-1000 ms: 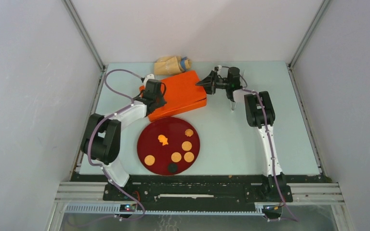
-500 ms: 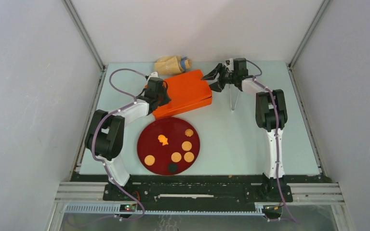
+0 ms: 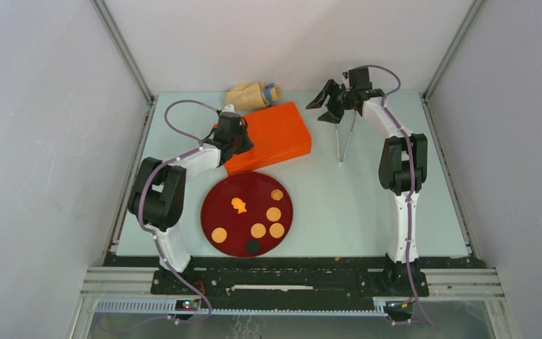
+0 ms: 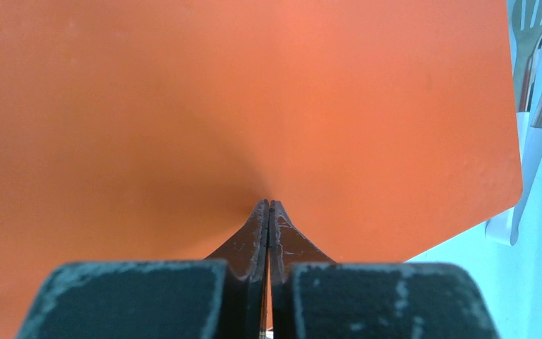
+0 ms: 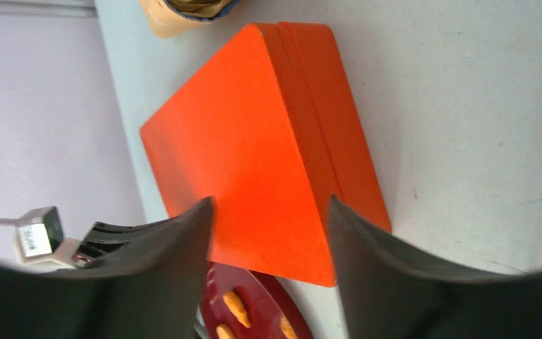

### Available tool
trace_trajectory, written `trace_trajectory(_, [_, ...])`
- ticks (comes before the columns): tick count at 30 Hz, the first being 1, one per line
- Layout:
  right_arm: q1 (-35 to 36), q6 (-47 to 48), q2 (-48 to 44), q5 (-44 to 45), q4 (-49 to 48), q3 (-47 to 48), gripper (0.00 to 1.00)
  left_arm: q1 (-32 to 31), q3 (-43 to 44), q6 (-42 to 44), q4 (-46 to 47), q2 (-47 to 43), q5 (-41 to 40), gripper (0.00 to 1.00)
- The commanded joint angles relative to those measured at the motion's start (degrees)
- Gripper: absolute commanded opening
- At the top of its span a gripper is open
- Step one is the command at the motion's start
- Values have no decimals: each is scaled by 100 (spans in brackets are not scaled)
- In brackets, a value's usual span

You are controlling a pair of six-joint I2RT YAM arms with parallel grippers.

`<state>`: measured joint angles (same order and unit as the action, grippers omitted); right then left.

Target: Pack the cookies

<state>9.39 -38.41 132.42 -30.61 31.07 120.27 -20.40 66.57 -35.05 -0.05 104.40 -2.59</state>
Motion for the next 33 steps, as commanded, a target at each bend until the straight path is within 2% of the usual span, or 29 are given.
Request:
trace_trajectory(1, [206, 646, -85, 904, 1084, 687, 61, -109, -264, -46, -529, -224, 17, 0])
trace_trajectory(3, [214, 699, 230, 942, 1343, 1044, 42, -130, -377, -178, -725, -790, -476, 0])
trace_trajectory(5, [204, 717, 515, 995, 1611, 1385, 29, -94, -410, -399, -1241, -1588, -1221, 0])
trace_trajectory(7, [195, 717, 673, 1029, 1670, 1494, 22, -46, -516, -543, -1691, -2306, -1867, 0])
trace_trajectory(9, [202, 722, 680, 1116, 1638, 1423, 20, 10, -686, -636, -2014, -2958, -2446, 0])
trace_trajectory(13, [249, 783, 735, 1441, 1820, 1441, 15, 273, -999, -871, -2500, -3441, -3016, 0])
trace_trajectory(16, [353, 961, 750, 1757, 1995, 1519, 13, 492, -1068, -1130, -2827, -2934, -2916, 0])
trace_trajectory(19, [388, 1024, 818, 1628, 2121, 1580, 13, 520, -941, -1275, -2840, -2062, -2720, 0])
trace_trajectory(24, [442, 1132, 979, 1192, 2324, 1631, 14, 507, -99, -1294, -3065, -537, -2439, 0])
trace_trajectory(28, [538, 1143, 963, 904, 2315, 1589, 14, 495, 361, -1233, -3096, 99, -2130, 0])
trace_trajectory(30, [599, 1148, 831, 1201, 2289, 1509, 14, 453, 426, -1213, -3085, 153, -2075, 0])
trace_trajectory(33, [695, 1144, 298, 2155, 1906, 1001, 11, 407, 382, -1127, -3058, 48, -2160, 0])
